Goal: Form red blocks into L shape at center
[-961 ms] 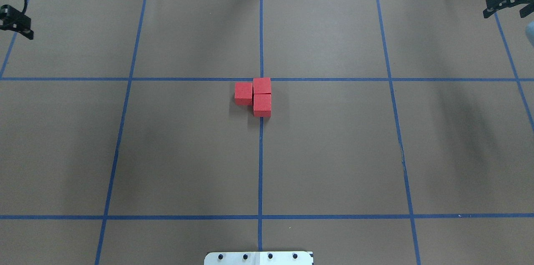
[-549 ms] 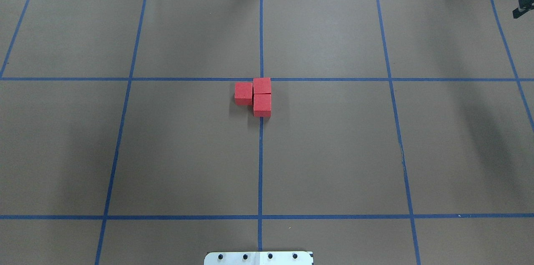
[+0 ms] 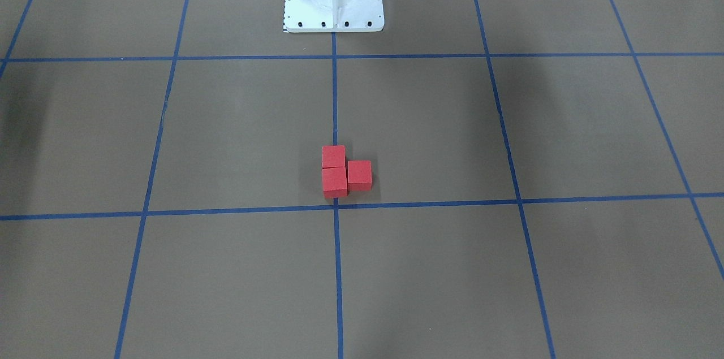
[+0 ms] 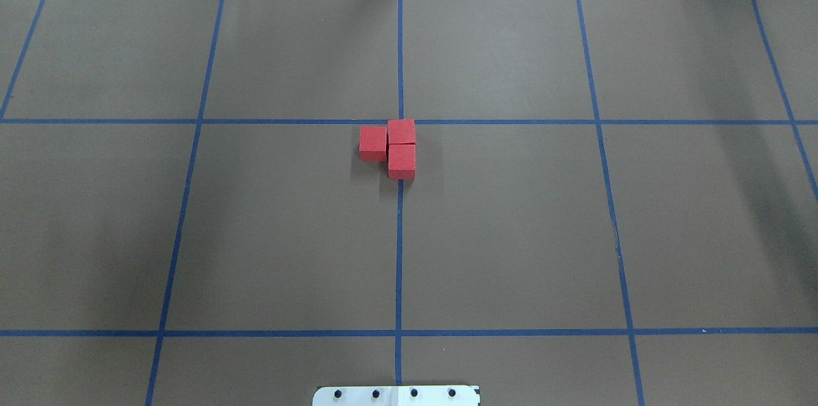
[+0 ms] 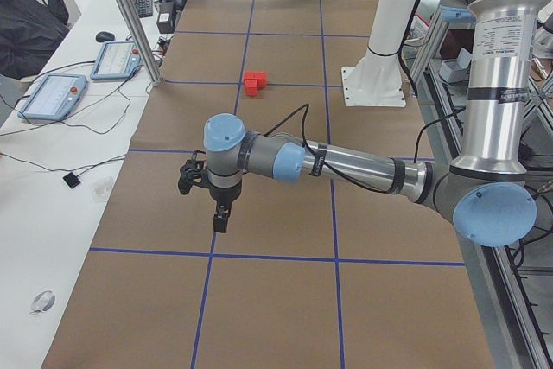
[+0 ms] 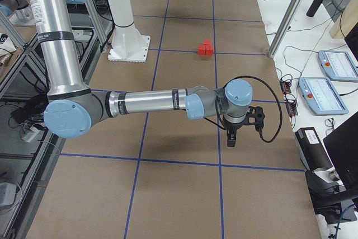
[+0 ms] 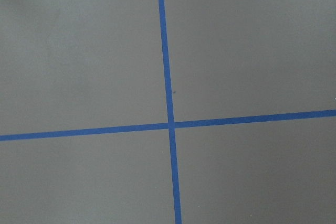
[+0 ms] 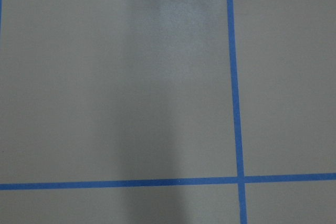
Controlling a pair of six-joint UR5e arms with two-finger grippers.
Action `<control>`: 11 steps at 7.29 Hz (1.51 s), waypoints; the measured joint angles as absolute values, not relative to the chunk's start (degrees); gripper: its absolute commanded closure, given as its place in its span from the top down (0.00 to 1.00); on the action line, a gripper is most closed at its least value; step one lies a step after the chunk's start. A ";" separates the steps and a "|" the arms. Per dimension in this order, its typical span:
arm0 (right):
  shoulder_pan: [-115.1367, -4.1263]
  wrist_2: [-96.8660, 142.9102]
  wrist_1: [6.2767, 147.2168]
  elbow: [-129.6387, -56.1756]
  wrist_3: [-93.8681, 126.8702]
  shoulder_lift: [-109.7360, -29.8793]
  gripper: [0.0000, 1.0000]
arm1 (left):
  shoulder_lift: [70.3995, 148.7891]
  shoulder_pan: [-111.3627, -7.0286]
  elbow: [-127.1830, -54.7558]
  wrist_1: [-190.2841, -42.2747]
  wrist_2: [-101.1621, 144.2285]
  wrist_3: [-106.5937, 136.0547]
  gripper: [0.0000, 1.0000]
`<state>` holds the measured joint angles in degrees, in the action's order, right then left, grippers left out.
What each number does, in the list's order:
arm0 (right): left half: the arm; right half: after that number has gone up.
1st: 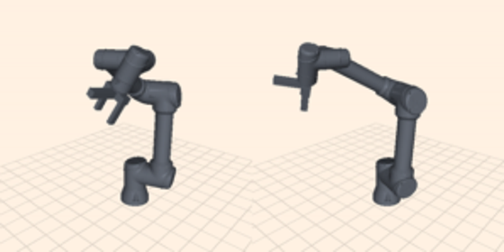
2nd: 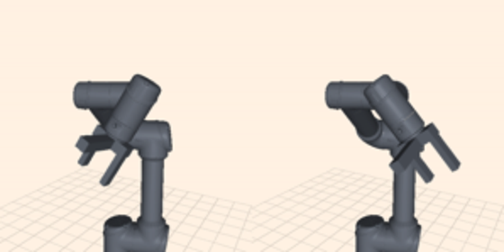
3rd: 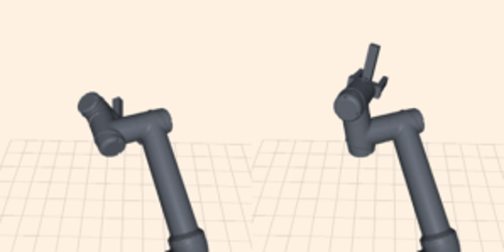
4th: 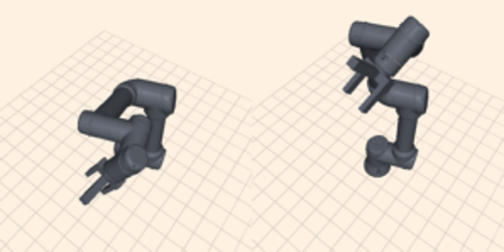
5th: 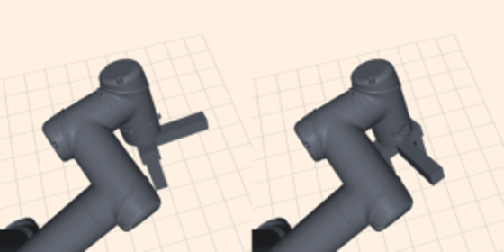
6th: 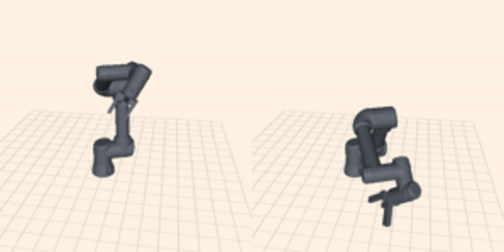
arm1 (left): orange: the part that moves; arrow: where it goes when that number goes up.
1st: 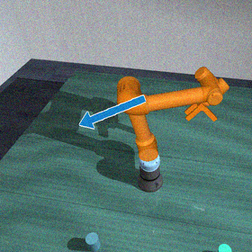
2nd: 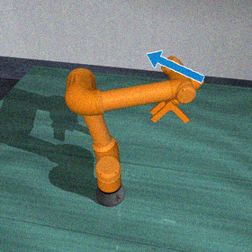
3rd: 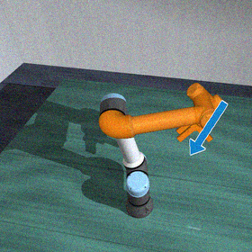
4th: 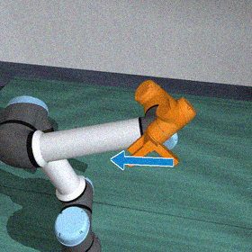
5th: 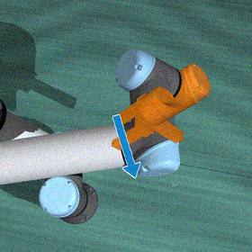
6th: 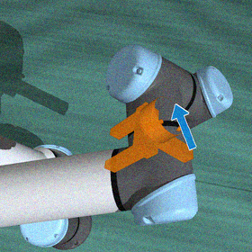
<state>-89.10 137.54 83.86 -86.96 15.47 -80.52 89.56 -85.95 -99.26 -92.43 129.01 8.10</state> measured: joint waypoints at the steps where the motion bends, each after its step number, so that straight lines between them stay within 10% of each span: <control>1: -89.94 137.60 83.87 -87.85 15.41 -82.02 0.99 | 87.55 -86.14 -98.56 -93.58 129.08 7.55 1.00; 11: -88.03 136.88 92.50 -97.12 15.62 -88.77 0.99 | 82.28 -87.38 -99.52 -93.80 130.12 0.91 1.00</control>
<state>-88.03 136.88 92.50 -97.12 15.62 -88.77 82.28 -87.38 -99.52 -93.80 130.12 0.91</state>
